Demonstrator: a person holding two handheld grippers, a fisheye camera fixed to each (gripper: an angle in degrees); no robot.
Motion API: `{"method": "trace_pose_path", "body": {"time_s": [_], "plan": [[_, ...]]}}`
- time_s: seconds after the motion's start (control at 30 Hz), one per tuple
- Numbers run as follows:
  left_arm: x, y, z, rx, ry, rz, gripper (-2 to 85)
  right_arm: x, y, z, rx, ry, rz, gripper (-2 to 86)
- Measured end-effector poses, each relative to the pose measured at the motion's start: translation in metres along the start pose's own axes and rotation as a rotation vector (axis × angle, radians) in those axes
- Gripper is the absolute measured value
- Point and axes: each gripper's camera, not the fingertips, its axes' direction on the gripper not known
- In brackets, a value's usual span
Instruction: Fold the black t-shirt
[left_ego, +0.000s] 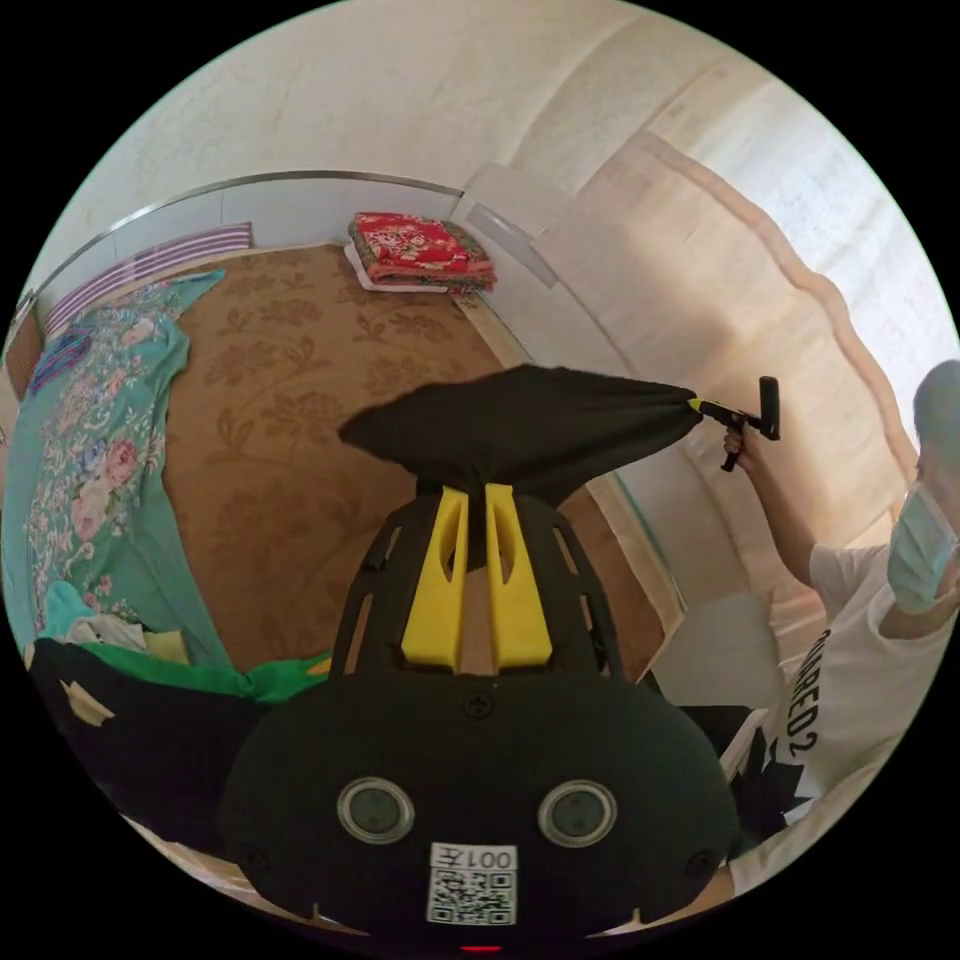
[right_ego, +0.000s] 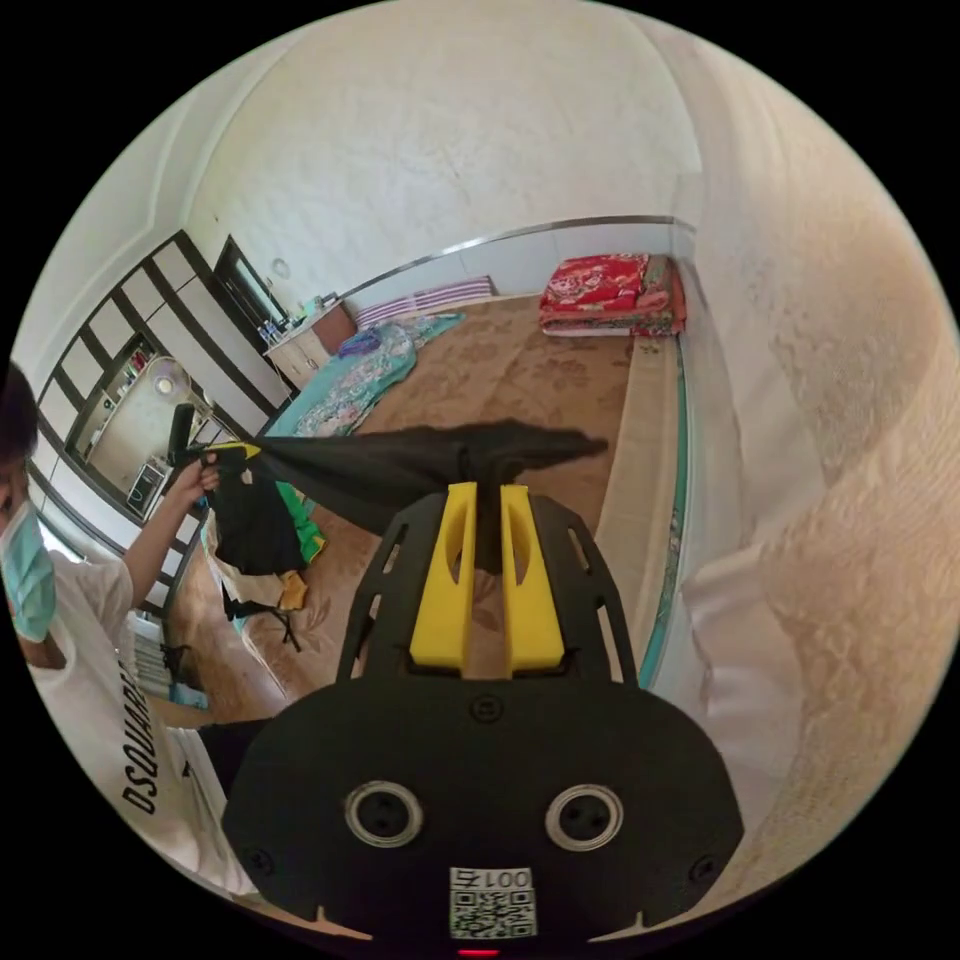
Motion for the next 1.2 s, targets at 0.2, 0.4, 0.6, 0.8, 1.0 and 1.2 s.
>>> {"method": "trace_pose_path", "body": {"time_s": [0.2,0.4,0.6,0.8,1.0,1.2], "plan": [[-0.015,0.071,0.076,-0.049,0.052,-0.102,-1.6,-0.010,0.085,0.066,-0.160,0.010,-0.025,2.4],[-0.008,0.157,0.155,-0.291,0.092,-0.258,-1.6,-0.030,0.197,0.117,-0.403,0.014,0.152,2.3],[0.020,0.187,0.173,-0.382,0.062,-0.275,-1.0,-0.085,0.219,0.102,-0.430,0.078,0.118,1.4],[0.051,0.194,0.191,-0.493,0.035,-0.229,-0.9,-0.134,0.228,0.099,-0.596,0.204,-0.030,0.8],[0.094,0.188,0.206,-0.449,-0.007,-0.227,-0.3,-0.161,0.204,0.092,-0.511,0.150,0.004,4.8],[0.145,0.168,0.251,-0.502,-0.071,-0.129,2.7,-0.193,0.188,0.137,-0.634,0.174,-0.101,7.3]]}}
